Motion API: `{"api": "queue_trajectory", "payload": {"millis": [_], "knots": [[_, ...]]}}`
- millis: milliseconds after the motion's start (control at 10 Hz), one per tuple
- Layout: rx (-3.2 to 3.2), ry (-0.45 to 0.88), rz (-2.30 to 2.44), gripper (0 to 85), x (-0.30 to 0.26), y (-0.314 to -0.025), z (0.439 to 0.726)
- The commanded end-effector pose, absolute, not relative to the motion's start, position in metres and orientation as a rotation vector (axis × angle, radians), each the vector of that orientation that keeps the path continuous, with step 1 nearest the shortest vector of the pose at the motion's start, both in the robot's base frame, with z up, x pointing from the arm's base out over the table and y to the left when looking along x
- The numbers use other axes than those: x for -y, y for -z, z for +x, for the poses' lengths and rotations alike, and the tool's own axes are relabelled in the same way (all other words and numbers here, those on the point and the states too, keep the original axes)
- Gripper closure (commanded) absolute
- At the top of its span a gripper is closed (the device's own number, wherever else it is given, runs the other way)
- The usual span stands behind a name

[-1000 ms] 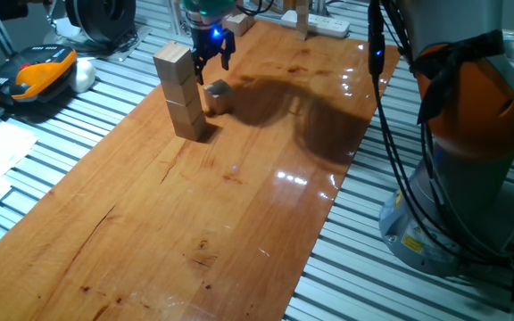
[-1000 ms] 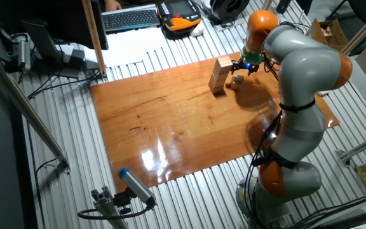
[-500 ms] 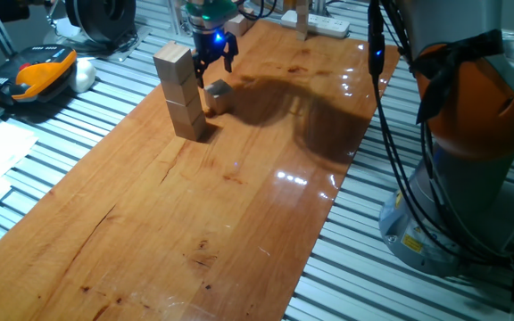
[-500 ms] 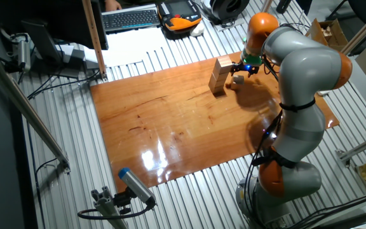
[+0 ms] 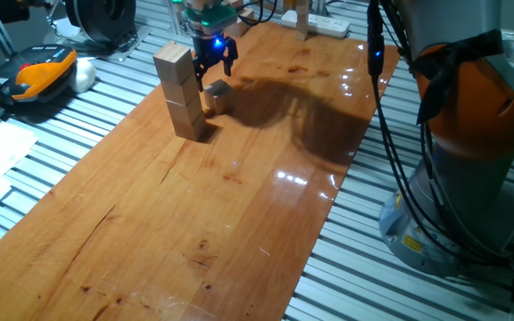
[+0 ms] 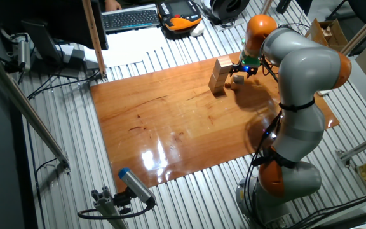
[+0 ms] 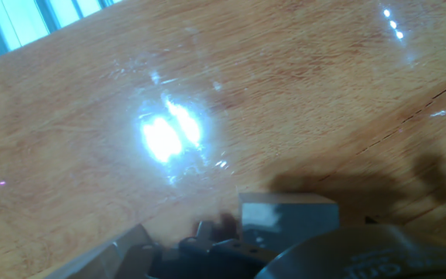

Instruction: Stack the blocks in a vertical line of five

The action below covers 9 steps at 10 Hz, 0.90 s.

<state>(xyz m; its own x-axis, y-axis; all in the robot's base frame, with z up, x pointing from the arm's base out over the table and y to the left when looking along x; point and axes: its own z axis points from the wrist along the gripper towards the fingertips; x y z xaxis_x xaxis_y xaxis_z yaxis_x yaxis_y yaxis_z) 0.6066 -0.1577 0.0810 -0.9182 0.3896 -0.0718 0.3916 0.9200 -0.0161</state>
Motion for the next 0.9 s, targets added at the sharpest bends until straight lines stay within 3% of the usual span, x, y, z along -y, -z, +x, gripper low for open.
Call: {"api": "queue_trajectory", "payload": {"millis": [0, 800], "knots": [[-3.012, 0.046, 0.616, 0.0, 0.1577, -0.0807, 0.6067], [-3.010, 0.047, 0.609, 0.0, 0.1574, -0.0724, 0.6064]]}}
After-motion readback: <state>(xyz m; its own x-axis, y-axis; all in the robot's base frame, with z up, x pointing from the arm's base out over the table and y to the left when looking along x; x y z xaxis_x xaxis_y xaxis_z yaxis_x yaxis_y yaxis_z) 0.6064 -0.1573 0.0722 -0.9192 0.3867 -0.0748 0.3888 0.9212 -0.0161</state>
